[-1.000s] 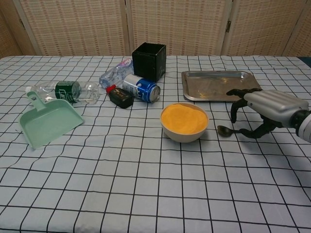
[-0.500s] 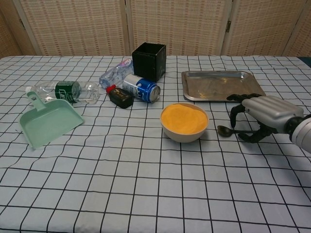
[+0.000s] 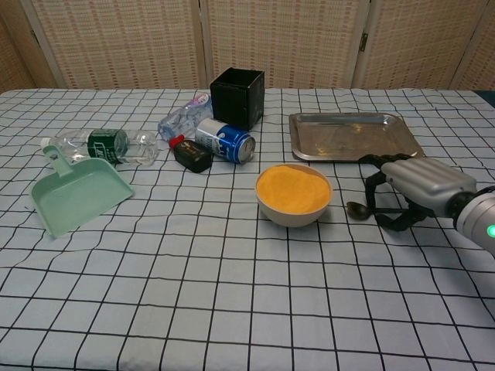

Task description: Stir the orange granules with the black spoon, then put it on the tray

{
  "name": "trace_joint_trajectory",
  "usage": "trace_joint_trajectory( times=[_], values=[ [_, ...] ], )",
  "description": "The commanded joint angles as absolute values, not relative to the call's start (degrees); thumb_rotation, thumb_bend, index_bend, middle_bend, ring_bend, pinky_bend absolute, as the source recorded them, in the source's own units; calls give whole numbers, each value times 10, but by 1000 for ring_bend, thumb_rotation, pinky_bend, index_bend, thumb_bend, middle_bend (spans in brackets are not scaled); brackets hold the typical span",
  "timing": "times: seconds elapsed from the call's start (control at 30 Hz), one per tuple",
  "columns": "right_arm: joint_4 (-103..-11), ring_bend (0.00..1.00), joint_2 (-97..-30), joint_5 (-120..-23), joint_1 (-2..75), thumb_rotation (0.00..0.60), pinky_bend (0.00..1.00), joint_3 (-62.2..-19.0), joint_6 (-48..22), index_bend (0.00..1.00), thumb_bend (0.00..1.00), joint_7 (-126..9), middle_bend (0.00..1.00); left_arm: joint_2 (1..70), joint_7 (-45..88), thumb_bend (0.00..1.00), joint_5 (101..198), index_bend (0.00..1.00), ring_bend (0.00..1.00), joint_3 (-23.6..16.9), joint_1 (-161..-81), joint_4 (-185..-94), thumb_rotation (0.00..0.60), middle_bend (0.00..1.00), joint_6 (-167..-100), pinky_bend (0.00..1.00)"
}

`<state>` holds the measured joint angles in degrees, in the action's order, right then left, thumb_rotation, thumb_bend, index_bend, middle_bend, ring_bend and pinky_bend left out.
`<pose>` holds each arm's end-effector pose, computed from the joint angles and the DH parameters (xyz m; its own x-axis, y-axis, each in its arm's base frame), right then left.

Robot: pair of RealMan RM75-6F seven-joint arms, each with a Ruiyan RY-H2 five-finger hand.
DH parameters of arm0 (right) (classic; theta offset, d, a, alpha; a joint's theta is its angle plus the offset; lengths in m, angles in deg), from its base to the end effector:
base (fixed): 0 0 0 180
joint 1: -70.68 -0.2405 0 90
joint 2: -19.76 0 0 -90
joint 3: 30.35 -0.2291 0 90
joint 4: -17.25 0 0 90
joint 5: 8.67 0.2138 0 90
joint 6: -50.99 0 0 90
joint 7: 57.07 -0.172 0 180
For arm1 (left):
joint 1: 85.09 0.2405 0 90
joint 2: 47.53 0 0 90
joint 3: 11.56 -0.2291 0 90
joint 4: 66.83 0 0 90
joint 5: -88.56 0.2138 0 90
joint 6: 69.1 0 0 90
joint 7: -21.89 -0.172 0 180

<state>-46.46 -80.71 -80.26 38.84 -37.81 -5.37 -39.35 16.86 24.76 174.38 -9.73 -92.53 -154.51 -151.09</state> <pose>-0.2143 -0.3310 -0.0667 0.5396 -0.2611 0.8004 -0.8382 -0.2566 0.4813 -0.3008 0.2181 0.1403 0.4217 0.0493 0.9054 0.9066 -0.0383 -0.4202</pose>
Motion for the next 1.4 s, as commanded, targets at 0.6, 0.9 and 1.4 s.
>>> trace_joint_trajectory(
  times=[0.6, 0.9, 1.4],
  values=[
    [-474, 0, -806, -827, 395, 600, 0, -385, -100, 659, 321, -414, 0, 166, 250, 449, 1744, 0, 0, -97, -924, -1548, 600, 11, -1513, 45],
    [-524, 0, -785, -824, 385, 600, 0, -413, -117, 662, 320, -408, 0, 165, 252, 451, 1747, 0, 0, -98, -924, -1549, 600, 11, -1516, 45],
    [-539, 0, -832, -808, 319, 600, 0, -450, -105, 663, 321, -330, 0, 160, 268, 451, 1750, 0, 0, -97, -923, -1547, 600, 11, -1520, 45]
  ],
)
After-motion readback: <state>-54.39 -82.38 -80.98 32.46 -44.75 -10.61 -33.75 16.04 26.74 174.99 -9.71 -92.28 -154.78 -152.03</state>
